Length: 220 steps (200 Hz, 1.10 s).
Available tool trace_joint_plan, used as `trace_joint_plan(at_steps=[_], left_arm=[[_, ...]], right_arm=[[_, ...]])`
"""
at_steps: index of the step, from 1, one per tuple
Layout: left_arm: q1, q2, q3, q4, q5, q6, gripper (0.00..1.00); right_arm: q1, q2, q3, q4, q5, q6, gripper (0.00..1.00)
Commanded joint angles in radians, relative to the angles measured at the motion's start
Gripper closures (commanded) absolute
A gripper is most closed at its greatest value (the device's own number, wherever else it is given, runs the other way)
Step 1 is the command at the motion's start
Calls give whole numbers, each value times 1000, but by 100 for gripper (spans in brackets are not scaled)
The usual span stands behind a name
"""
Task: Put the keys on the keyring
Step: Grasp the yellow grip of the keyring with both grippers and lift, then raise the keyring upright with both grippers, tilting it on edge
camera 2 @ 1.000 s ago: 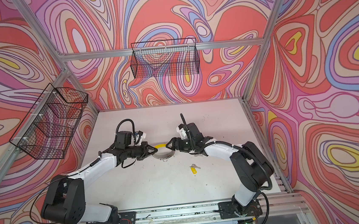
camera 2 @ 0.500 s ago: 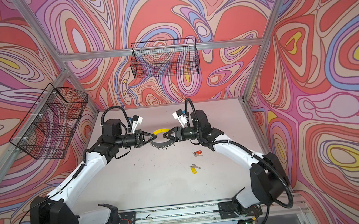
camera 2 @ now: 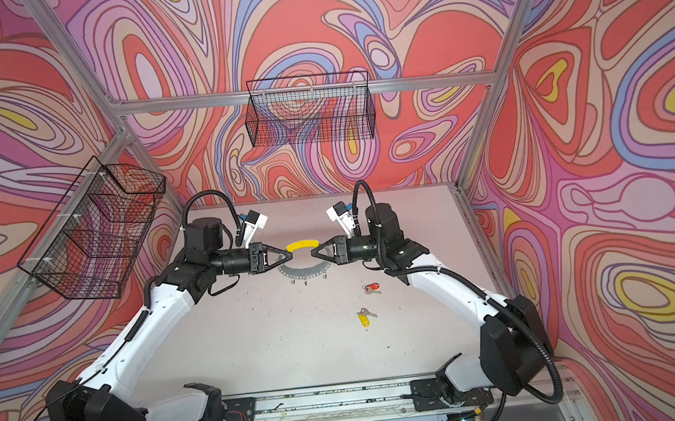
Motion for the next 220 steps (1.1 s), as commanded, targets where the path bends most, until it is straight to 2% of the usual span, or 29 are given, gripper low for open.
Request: trace_joint_plan(at_steps=[1, 11, 21, 37, 45, 51, 79, 102, 121, 135, 188, 220], left_arm=[[4, -18, 37, 29, 11, -59, 100], [5, -28, 35, 72, 15, -94, 100], [9, -40, 30, 118, 17, -129, 79], [9, -72, 3, 196, 9, -188, 54], [10, -93, -21, 246, 2, -221, 43], [14, -109, -35, 272, -7, -238, 39], [55, -185, -126, 371, -87, -331, 34], [64, -241, -268, 561, -185, -456, 30], [63, -238, -340, 715, -188, -536, 30], [47, -239, -357, 781, -189, -545, 30], [-50, -194, -360, 1044, -218, -556, 33], [-91, -128, -307, 1020, -227, -530, 32]], right_arm=[[14, -47, -12, 93, -6, 19, 100], [14, -60, -21, 153, 8, 63, 100], [14, -74, -36, 230, 33, 123, 100], [14, -91, -61, 344, 74, 207, 100], [14, -96, -72, 397, 93, 246, 100], [15, -98, -81, 439, 106, 276, 100], [14, -109, -96, 528, 183, 330, 100], [14, -98, -103, 620, 236, 369, 100], [14, -63, -114, 756, 256, 455, 100], [15, -45, -118, 814, 276, 483, 100], [31, 2, -93, 822, 310, 461, 100], [48, 32, -96, 889, 313, 492, 100]])
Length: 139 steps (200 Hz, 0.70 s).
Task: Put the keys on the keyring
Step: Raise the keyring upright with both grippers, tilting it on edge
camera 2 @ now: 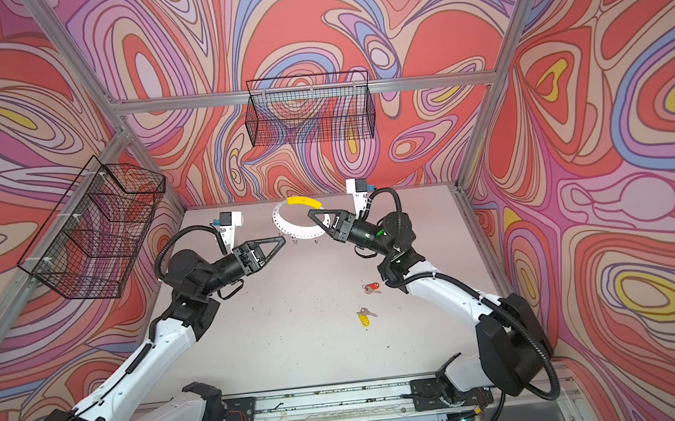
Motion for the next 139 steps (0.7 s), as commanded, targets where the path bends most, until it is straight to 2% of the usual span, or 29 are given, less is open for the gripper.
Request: trace_joint_plan(at_steps=[1, 44, 68, 99, 122, 139], left_arm=[[-25, 48, 52, 71, -23, 1, 32], [-30, 105, 69, 147, -52, -24, 33], [-31, 136, 82, 198, -47, -59, 39], [-31, 158, 83, 258, -50, -106, 55], [-31, 172, 86, 283, -38, -140, 72], [-31, 167, 87, 275, -34, -144, 78]], right_arm=[[17, 23, 8, 99, 19, 44, 100], [24, 24, 2, 119, 26, 49, 100], [24, 38, -8, 150, 27, 66, 100], [25, 60, -23, 205, 27, 98, 100], [25, 70, -26, 207, 29, 102, 100], [25, 73, -27, 208, 32, 99, 100]])
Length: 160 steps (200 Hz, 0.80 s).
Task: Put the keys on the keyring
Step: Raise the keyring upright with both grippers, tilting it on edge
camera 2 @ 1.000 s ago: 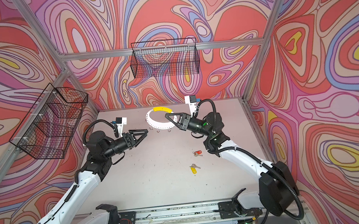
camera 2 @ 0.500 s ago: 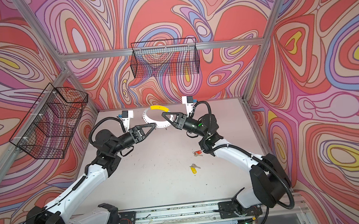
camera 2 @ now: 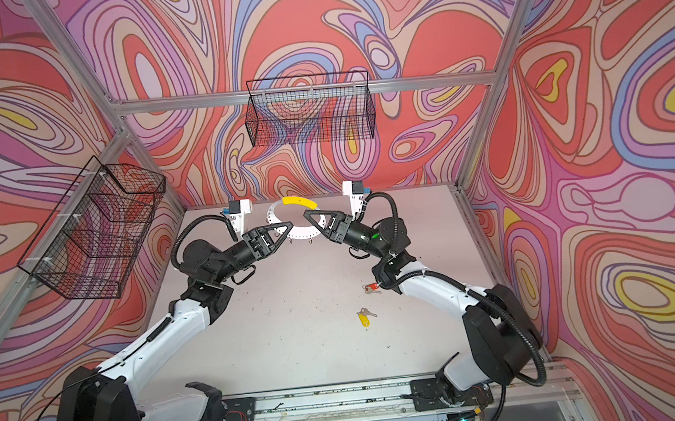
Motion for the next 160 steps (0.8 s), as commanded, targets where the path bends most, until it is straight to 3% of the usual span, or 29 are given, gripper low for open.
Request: trace_joint_plan(at_steps=[1, 66, 141, 160], left_arm=[[-4, -1, 28, 69, 14, -40, 78], [-3, -37, 28, -3, 12, -22, 100], [-2, -35, 38, 19, 16, -53, 100], [0, -38, 42, 17, 17, -53, 100]], right_arm=[[5, 12, -11, 54, 12, 25, 100], [4, 12, -12, 44, 24, 13, 100], [-8, -1, 1, 23, -17, 1, 100], [-35, -38, -12, -36, -27, -34, 76]])
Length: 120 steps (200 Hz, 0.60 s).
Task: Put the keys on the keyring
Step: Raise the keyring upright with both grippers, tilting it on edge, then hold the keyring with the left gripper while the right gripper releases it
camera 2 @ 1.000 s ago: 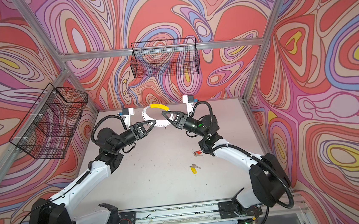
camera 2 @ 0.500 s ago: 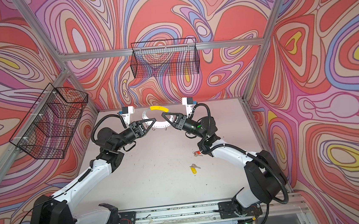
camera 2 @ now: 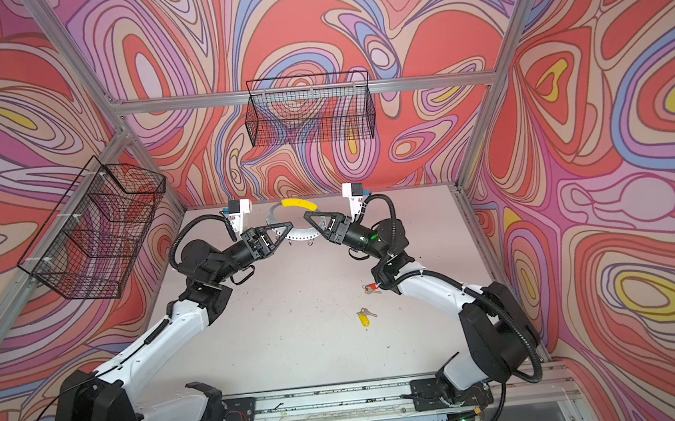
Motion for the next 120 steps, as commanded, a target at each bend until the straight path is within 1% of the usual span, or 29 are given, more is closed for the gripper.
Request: trace_joint_plan(at_steps=[1, 12, 24, 36, 44, 51, 59, 60, 65, 67, 68, 85, 100, 120], left_arm=[[1, -21, 35, 42, 14, -23, 100], [5, -22, 37, 42, 20, -24, 100], [13, -23, 39, 45, 26, -30, 100], [23, -23, 38, 50, 33, -39, 100], [29, -22, 39, 54, 37, -46, 100], [34, -22, 38, 53, 43, -51, 100], [40, -22, 38, 48, 52, -53, 100], [40, -22, 39, 48, 53, -52, 100], [45, -22, 38, 42, 60, -52, 100], [46, -22, 38, 40, 63, -51, 100], [46, -21, 37, 39, 64, -52, 100], [66, -19, 36, 23, 93, -51, 100], [86, -17, 32, 11, 109, -52, 100], [108, -10, 20, 17, 122, -65, 100]], right_arm=[[-32, -51, -2, -49, -28, -37, 74], [-63, -85, -13, -113, -40, -65, 66], [-104, -127, -24, -198, -56, -101, 62], [-152, -184, -28, -329, -75, -159, 60], [-178, -225, -16, -461, -78, -230, 59], [-193, -263, 12, -635, -66, -329, 58], [-196, -294, 58, -834, -22, -453, 58], [-196, -294, 58, -834, -22, -453, 58], [-195, -308, 95, -977, 28, -536, 58], [-195, -310, 100, -988, 35, -548, 58], [-195, -315, 110, -1037, 51, -571, 58], [-194, -335, 146, -1303, 191, -707, 59], [-194, -349, 118, -1431, 292, -759, 62], [-172, -352, 42, -1515, 379, -771, 67]])
